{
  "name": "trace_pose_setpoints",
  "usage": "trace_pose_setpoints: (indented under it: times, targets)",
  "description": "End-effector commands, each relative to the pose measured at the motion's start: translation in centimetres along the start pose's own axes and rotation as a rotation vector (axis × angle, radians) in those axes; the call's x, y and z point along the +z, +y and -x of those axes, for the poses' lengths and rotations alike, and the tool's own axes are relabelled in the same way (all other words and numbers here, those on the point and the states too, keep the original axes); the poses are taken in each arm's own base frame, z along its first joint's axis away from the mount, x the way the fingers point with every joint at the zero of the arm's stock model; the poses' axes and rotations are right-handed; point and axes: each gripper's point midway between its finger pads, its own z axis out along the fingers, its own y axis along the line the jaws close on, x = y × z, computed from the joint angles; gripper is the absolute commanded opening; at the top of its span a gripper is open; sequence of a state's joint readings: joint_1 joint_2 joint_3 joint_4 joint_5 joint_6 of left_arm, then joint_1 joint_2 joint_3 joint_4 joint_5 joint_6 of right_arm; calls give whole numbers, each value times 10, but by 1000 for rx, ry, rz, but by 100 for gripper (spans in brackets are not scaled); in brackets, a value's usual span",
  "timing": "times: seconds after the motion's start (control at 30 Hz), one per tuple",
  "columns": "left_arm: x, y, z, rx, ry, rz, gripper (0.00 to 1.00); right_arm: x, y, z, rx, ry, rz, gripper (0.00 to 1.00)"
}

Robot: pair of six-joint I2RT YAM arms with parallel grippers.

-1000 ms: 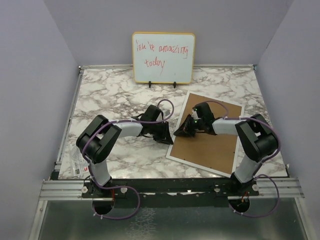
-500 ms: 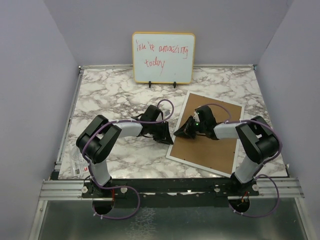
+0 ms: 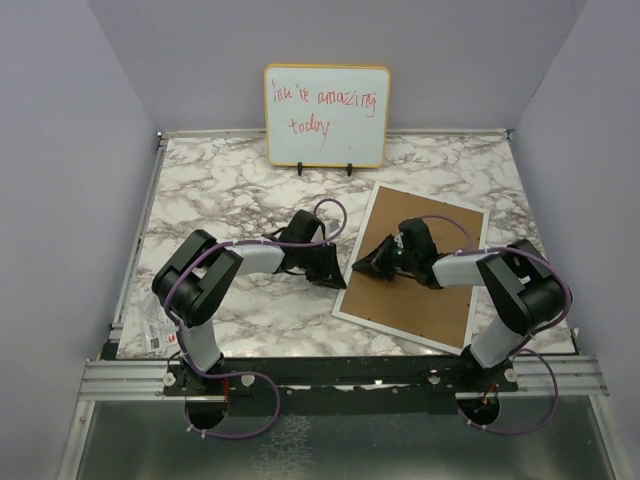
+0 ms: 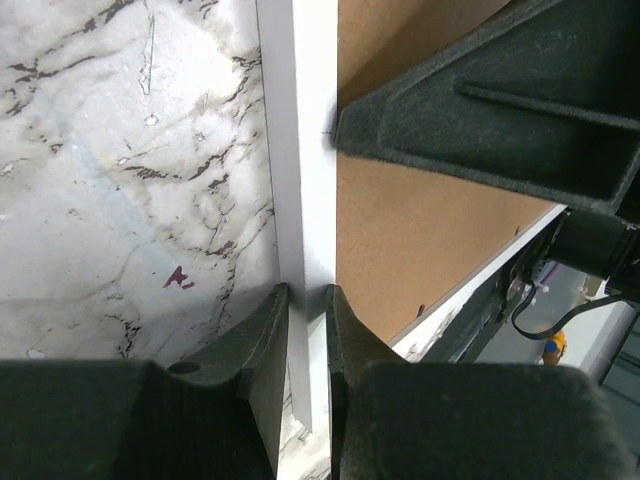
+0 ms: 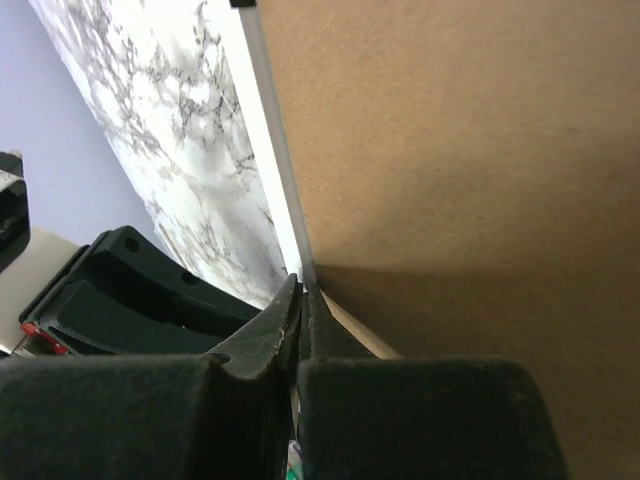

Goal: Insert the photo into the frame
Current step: Install the photo frame at the center of the board.

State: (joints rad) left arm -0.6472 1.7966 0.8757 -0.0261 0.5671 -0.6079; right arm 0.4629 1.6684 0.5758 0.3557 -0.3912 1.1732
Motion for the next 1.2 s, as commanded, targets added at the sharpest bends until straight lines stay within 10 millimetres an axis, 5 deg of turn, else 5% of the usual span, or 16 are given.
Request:
trace_pose_setpoints:
  times: [0.0, 0.33, 0.6, 0.77, 0.9, 1.17]
  targets:
    - [-1, 83, -57, -93, 141, 304, 14, -10, -84, 7, 83, -97, -295, 3]
    - [-1, 85, -55, -95, 142, 314, 14, -15, -84, 3, -58, -37, -304, 3]
    - [0, 75, -46, -76, 133, 278, 16, -27, 3, 21, -221, -79, -47, 8]
    - [3, 74, -46, -80, 141, 272, 20, -22, 34, 2, -259, 43, 139, 23]
    - [3, 75, -45, -79, 142, 272, 27, -17, 40, -3, -249, 85, 188, 25]
    - [4, 76, -47, -80, 149, 276, 27, -1, 18, -8, -195, 132, 126, 5]
